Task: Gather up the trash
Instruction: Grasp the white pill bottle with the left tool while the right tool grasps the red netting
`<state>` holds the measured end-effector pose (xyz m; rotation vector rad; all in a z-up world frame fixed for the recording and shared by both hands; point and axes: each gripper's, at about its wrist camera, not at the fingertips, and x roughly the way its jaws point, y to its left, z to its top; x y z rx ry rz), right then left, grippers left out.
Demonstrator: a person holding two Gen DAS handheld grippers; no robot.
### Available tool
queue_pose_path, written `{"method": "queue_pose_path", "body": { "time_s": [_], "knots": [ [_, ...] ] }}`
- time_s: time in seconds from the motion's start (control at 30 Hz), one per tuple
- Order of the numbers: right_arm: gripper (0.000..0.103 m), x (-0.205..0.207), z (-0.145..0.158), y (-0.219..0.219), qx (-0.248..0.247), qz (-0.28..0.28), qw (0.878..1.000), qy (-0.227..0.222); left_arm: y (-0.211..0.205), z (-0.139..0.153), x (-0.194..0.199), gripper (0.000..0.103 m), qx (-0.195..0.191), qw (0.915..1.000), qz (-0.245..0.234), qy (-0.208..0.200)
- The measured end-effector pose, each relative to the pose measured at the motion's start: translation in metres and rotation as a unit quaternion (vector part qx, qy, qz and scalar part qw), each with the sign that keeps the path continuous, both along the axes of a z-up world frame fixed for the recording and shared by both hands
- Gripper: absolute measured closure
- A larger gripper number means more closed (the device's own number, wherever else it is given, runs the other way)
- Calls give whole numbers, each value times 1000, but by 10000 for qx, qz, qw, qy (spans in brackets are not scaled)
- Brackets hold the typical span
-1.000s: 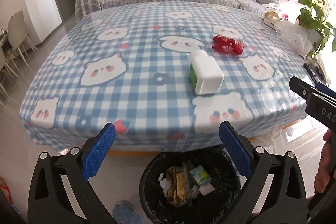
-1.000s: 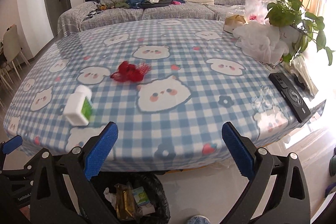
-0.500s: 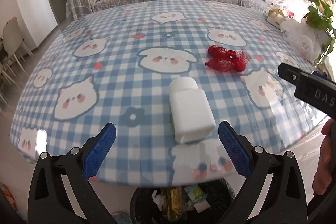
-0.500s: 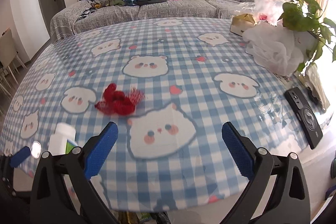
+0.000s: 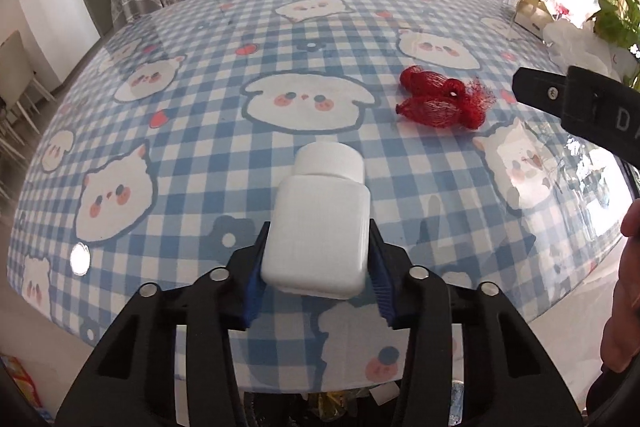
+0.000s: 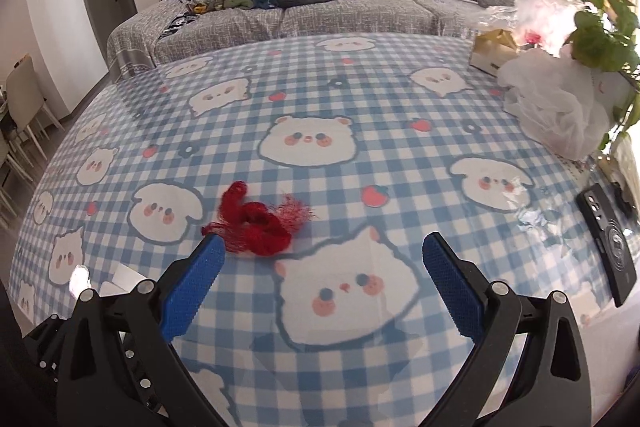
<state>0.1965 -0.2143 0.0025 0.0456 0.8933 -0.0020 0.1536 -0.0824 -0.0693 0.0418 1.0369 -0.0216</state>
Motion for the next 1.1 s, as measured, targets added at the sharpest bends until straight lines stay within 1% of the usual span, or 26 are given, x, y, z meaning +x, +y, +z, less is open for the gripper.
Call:
{"method": "queue_pose_path", "body": {
  "time_s": [0.23, 0.4, 0.5, 0.6, 0.7, 0.77, 0.83, 0.87, 0.93, 0.97, 1.0, 1.03, 1.07, 1.1],
  "knots": [
    [8, 19, -12, 14, 103, 156, 9998, 91, 21, 5, 12, 62, -55, 10000, 50, -6],
    [8, 32, -15, 26, 197, 283, 9994, 89, 46, 7, 28, 62, -135, 9996, 263, 22],
    [9, 37, -18, 35, 177, 358, 9992, 70, 53, 7, 34, 62, -152, 9994, 302, 32],
    [17, 42, -23, 43, 140, 446, 9988, 116, 56, 7, 36, 62, -146, 9995, 279, 24],
    [21, 47, -30, 47, 100, 483, 9987, 156, 59, 7, 35, 62, -121, 9996, 267, 17],
    [27, 50, -35, 51, 35, 526, 9984, 207, 61, 8, 36, 62, -124, 9995, 276, 15],
    [35, 53, -41, 53, 23, 556, 9981, 283, 64, 8, 37, 62, -139, 9995, 297, 20],
    [37, 54, -43, 54, 19, 577, 9978, 319, 65, 8, 38, 62, -139, 9994, 304, 22],
    [47, 54, -46, 55, -32, 586, 9976, 364, 67, 8, 38, 62, -148, 9994, 313, 23],
    [49, 55, -47, 55, -34, 590, 9975, 374, 67, 8, 38, 62, -145, 9994, 314, 23],
    [53, 55, -48, 55, -26, 603, 9975, 372, 67, 8, 38, 62, -140, 9994, 316, 23],
    [59, 55, -48, 55, -49, 604, 9975, 357, 67, 8, 38, 62, -146, 9994, 319, 25],
    [62, 55, -48, 55, -82, 604, 9975, 356, 67, 8, 38, 62, -154, 9994, 320, 31],
    [67, 55, -49, 55, -100, 607, 9974, 375, 67, 8, 38, 62, -160, 9994, 312, 38]
  ]
}}
